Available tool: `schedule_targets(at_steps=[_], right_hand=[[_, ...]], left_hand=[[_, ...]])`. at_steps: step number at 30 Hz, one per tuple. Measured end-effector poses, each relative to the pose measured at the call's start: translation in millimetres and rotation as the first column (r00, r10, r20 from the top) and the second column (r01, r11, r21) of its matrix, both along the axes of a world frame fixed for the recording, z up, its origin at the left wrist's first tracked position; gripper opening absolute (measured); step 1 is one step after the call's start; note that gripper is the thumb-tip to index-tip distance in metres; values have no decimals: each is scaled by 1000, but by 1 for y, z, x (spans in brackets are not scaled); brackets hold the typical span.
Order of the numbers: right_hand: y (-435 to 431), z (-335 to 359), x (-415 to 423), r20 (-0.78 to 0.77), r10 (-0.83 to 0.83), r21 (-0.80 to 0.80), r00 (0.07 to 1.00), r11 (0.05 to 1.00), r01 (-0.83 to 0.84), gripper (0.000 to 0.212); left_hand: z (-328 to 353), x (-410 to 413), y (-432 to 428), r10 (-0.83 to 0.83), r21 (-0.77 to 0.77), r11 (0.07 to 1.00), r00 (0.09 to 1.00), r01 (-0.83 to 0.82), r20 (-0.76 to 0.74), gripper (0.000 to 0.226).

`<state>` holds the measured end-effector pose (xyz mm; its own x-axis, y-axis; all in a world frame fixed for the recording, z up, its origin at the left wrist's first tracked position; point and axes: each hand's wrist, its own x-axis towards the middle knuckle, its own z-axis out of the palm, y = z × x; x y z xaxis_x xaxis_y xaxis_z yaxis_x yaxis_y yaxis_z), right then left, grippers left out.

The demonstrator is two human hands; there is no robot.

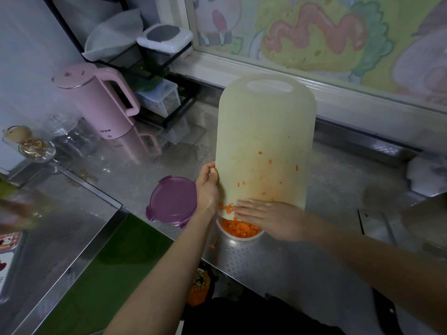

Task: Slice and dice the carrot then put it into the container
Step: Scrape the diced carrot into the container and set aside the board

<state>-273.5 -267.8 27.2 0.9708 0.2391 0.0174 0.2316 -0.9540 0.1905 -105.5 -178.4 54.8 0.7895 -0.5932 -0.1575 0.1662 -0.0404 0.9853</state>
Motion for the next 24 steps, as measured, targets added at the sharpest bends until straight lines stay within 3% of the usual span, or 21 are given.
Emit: schedule_targets(at_steps=[2,5,9,12,17,21,24], right_hand=[[-5,7,1,36,-21,27,999,999,20,85],[-26,40,14,235,-231,122,944,971,207,49],[-59,72,26,240,-533,279,812,839,468,55],[-48,54,27,184,-478,153,859,877,455,60],[-4,4,5,83,-229,4,970,973,229,54],[1,2,-4,54,-166,21,985,986,165,52],[-13,26,-3,150,-299,164,943,948,274,49]], left_hand=[[1,1,0,-16,12,1000,1000,16,23,23],[3,3,2,-30,34,999,998,29,55,26],[5,4,3,-45,55,998,997,41,69,28],[6,6,2,-34,46,998,997,31,71,29],[5,6,3,-24,46,999,997,21,68,27],[5,6,3,-20,52,999,996,15,82,29],[4,8,4,-3,61,998,997,-1,76,26]])
